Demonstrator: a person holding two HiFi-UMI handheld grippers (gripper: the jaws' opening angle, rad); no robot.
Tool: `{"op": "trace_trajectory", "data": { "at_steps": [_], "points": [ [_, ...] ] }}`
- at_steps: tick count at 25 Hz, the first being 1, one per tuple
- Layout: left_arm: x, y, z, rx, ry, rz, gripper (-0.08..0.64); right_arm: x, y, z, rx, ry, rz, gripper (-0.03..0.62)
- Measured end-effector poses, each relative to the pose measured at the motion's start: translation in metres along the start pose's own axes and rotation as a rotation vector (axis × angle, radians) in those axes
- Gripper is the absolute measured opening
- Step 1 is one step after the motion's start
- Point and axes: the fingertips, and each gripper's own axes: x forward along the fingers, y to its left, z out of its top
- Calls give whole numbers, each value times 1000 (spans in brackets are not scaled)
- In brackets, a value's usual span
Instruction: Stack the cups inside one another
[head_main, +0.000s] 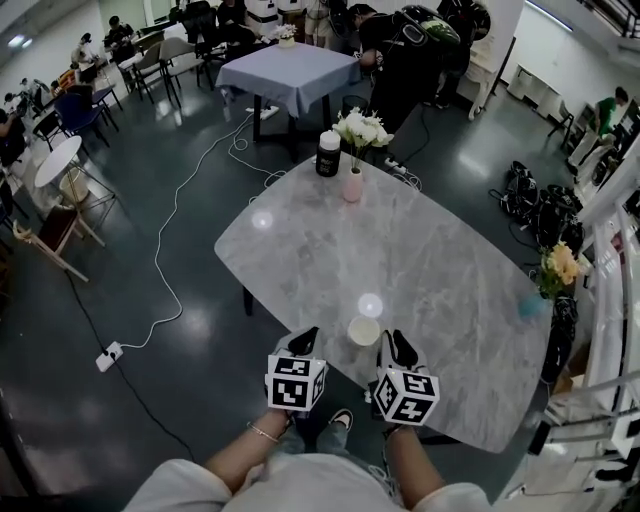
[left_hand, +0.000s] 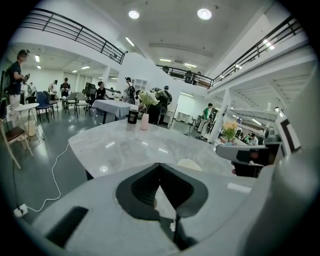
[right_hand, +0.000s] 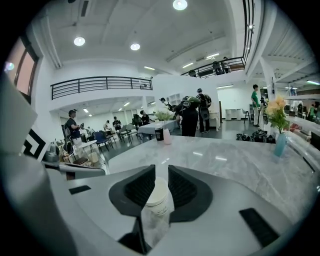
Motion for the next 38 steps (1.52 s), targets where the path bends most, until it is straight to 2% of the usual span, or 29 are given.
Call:
{"op": "trace_trajectory", "data": {
  "at_steps": [4, 9, 18, 28, 38],
  "points": [
    [-3, -6, 12, 14, -27, -17, -3, -7, -6, 10, 16, -22, -23, 38],
    [-9, -13, 20, 25, -50, -41, -3, -14, -12, 13, 12, -19, -46, 17],
    [-22, -15, 21, 51, -66, -85, -3, -28, -9, 3, 44, -20, -88, 15],
    [-38, -19, 2, 81, -33, -156, -3, -62, -13, -15, 126, -48, -188, 14],
    [-46, -38, 5, 90, -44, -165, -3, -89, -16, -14, 110, -62, -189, 14]
  ]
}}
